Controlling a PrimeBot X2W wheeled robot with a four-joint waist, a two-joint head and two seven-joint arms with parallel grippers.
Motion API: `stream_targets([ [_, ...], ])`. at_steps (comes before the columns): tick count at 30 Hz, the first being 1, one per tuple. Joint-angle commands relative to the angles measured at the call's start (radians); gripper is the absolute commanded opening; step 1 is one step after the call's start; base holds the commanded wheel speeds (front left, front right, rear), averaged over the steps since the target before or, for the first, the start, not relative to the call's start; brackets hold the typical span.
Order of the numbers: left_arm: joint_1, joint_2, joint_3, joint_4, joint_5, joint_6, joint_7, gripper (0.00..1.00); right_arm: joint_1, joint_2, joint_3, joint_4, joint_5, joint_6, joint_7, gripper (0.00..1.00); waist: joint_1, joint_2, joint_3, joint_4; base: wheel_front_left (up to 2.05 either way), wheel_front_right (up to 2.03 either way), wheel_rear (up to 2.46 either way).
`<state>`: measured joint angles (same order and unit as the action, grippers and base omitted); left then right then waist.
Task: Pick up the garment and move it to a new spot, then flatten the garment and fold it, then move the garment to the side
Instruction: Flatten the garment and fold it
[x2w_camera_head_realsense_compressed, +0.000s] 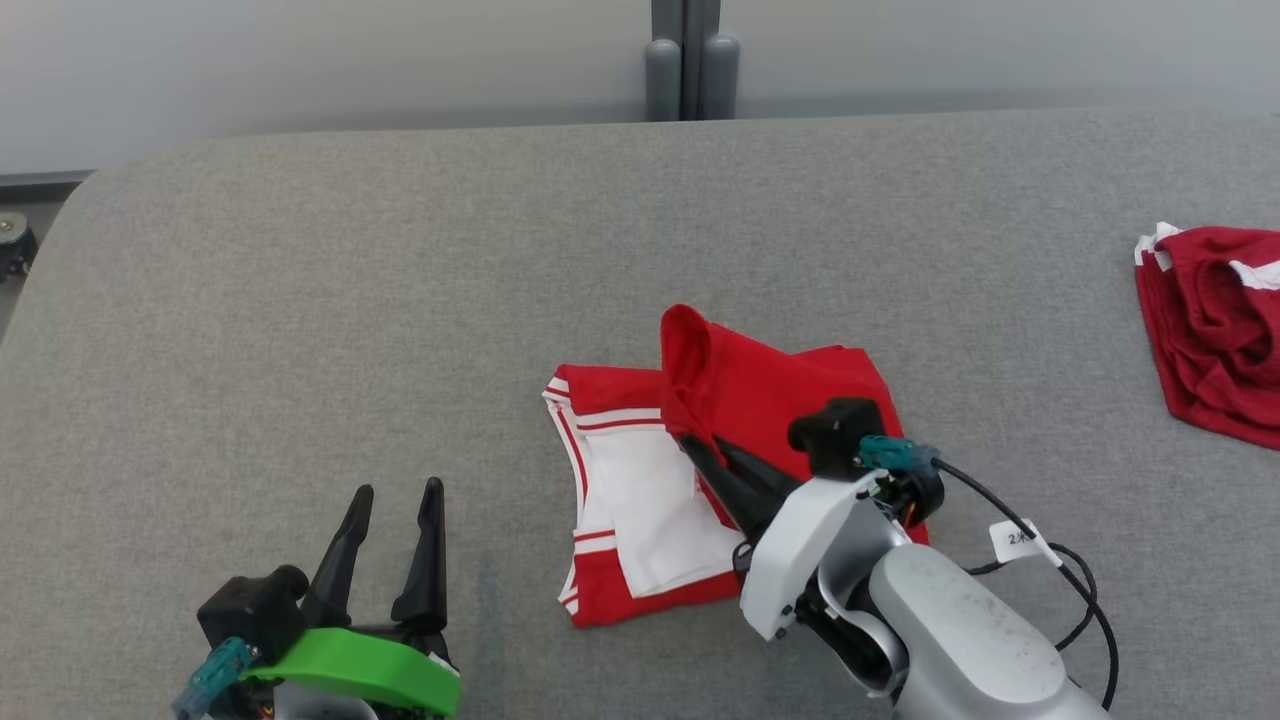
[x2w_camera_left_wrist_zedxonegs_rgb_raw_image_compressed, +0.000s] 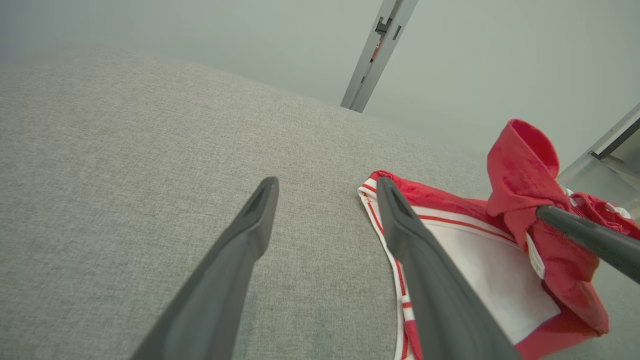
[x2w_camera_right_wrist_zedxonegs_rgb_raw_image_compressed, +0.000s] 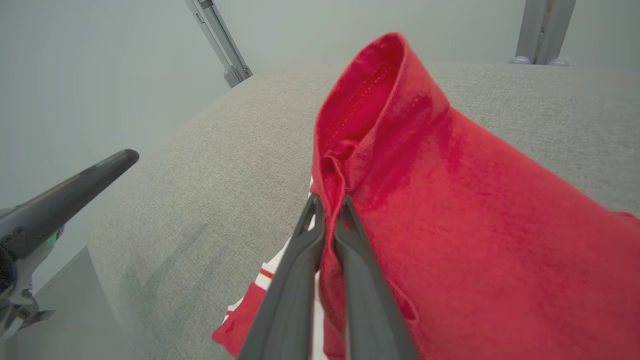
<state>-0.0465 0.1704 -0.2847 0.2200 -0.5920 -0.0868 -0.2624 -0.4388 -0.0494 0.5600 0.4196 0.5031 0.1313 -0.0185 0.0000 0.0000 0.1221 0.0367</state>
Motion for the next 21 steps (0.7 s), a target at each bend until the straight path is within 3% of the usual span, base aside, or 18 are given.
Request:
stream_targets([
  [1, -0.016, -0.004, 0.004, 0.003, 0.01, -0.004, -0.003, 1.0, -0.015, -0.003, 0.023, 0.018, 0.013, -0.001, -0.012, 0.0, 0.0, 0.0, 0.009, 0.011, 0.0, 0.0, 0.0],
  [18, -0.044, -0.029, 0.008, 0.026, 0.026, -0.022, -0.003, 1.0, -0.129, -0.003, 0.255, 0.167, 0.143, -0.001, -0.064, 0.0, 0.0, 0.0, 0.03, 0.042, 0.0, 0.0, 0.0],
  [20, -0.048, -0.032, 0.006, 0.032, 0.028, -0.025, -0.003, 1.0, -0.136, -0.003, 0.275, 0.172, 0.162, -0.001, -0.077, 1.0, 0.0, 0.0, 0.03, 0.045, 0.0, 0.0, 0.0],
  [21, -0.048, -0.033, 0.005, 0.036, 0.028, -0.027, -0.003, 1.0, -0.138, -0.003, 0.286, 0.169, 0.176, -0.001, -0.086, 1.0, 0.0, 0.0, 0.028, 0.046, 0.0, 0.0, 0.0],
])
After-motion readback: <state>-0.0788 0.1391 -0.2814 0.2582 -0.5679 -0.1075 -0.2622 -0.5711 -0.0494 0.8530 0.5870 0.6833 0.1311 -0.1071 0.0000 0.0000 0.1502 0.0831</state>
